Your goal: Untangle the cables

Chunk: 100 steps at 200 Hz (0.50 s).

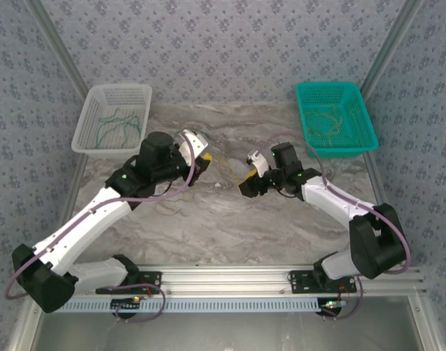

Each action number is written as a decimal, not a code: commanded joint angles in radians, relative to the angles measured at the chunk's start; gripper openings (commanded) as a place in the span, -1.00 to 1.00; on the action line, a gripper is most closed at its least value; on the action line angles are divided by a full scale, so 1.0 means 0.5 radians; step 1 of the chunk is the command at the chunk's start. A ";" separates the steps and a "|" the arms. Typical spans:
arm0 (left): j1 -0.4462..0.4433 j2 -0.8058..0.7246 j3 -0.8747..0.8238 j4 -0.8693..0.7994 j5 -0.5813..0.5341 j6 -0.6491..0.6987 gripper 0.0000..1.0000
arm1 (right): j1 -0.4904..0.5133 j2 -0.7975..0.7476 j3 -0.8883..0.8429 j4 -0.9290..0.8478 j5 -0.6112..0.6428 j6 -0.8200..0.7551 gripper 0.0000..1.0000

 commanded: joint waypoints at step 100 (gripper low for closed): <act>0.081 -0.180 -0.180 0.364 -0.223 -0.226 -1.00 | 0.029 0.038 -0.241 0.500 -0.241 0.091 0.42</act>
